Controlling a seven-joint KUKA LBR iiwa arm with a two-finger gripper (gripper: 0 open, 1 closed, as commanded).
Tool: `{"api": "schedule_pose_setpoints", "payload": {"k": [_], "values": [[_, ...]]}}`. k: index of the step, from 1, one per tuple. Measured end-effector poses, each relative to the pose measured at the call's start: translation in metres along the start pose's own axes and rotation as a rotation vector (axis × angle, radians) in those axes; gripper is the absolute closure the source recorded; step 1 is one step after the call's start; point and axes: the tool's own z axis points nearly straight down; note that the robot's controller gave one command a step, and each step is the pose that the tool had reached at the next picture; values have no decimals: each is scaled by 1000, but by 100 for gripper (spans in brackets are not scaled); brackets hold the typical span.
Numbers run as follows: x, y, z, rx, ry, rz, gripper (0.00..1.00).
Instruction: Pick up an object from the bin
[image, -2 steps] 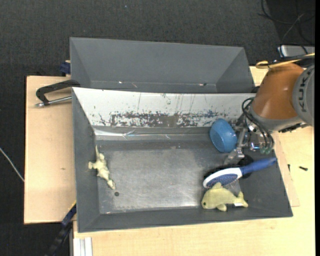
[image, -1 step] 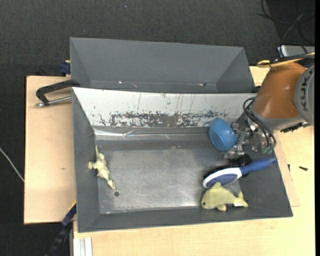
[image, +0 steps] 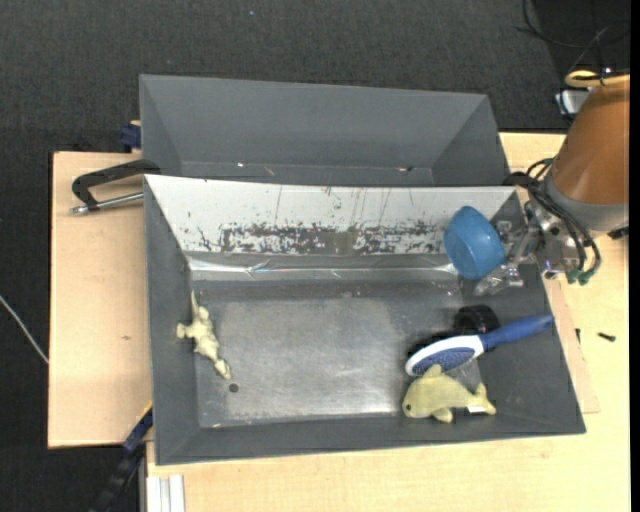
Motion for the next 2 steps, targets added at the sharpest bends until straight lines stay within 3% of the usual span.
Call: {"api": "schedule_pose_setpoints", "payload": {"k": [1, 2], "values": [[60, 12, -73, 0, 3, -7, 100], [42, 11, -70, -2, 6, -278, 100]]}}
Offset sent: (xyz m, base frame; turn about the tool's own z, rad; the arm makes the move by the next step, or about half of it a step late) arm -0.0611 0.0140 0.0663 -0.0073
